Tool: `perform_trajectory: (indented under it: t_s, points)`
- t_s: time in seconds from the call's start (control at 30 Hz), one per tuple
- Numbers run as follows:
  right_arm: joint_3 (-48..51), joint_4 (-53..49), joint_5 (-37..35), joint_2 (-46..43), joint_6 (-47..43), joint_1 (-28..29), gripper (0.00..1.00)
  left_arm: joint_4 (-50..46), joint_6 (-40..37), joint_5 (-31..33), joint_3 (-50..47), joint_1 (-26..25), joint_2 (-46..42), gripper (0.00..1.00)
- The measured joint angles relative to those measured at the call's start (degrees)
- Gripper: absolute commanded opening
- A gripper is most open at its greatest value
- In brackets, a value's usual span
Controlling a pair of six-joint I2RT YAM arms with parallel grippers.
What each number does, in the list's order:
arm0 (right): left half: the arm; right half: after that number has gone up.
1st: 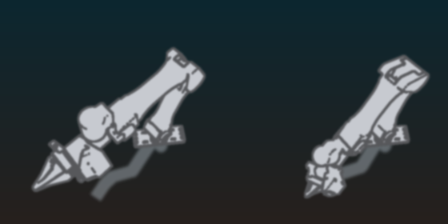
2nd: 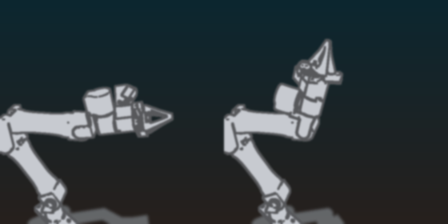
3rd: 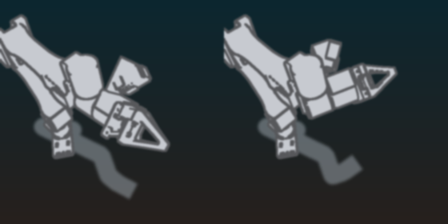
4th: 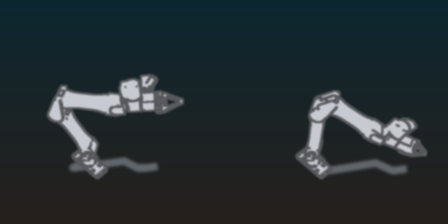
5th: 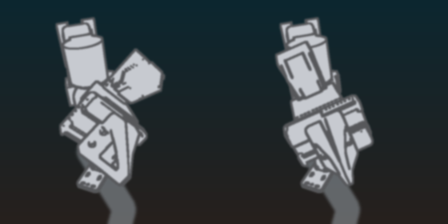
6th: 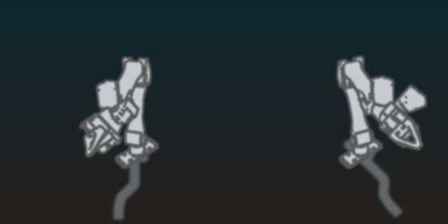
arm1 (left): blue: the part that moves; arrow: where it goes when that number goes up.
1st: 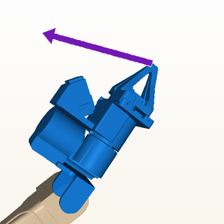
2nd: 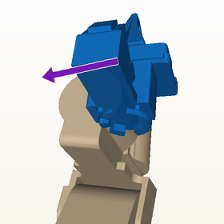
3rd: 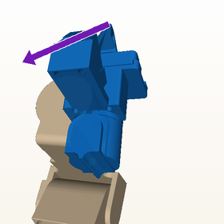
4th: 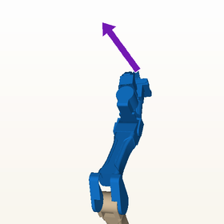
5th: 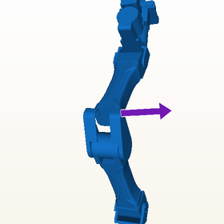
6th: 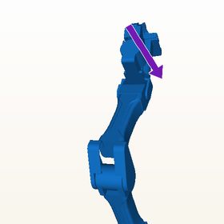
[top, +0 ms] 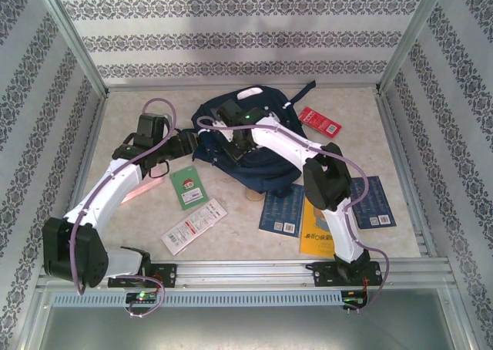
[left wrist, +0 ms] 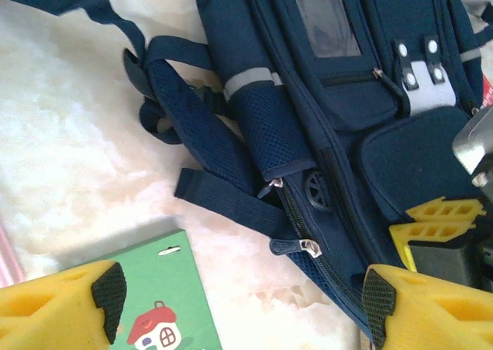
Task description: Pack the student bag
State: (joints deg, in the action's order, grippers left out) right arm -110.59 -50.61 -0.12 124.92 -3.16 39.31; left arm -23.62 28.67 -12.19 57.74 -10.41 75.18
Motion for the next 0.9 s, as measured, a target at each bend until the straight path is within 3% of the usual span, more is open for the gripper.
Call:
perform_trajectory:
  t_s: [0.3, 0.47, 0.67, 0.9]
  points:
    - [0.0, 0.04, 20.35, -2.84, 1.7, -8.02, 0.0, 11.56, -8.48, -6.95, -7.58, -0.87, 0.31, 0.73]
    - [0.44, 0.52, 31.36, -4.33, 3.06, -12.46, 0.0, 14.1, -13.0, -15.19, -6.21, -0.57, 1.84, 0.68]
    - [0.74, 1.77, 40.17, -5.84, 4.94, -15.76, 0.0, 19.89, -10.54, -30.67, -1.86, 2.08, 12.92, 0.6]
    - [1.18, 3.34, 45.64, -6.21, 6.78, -16.83, 0.0, 22.97, -9.2, -39.36, -1.55, 2.62, 18.67, 0.59]
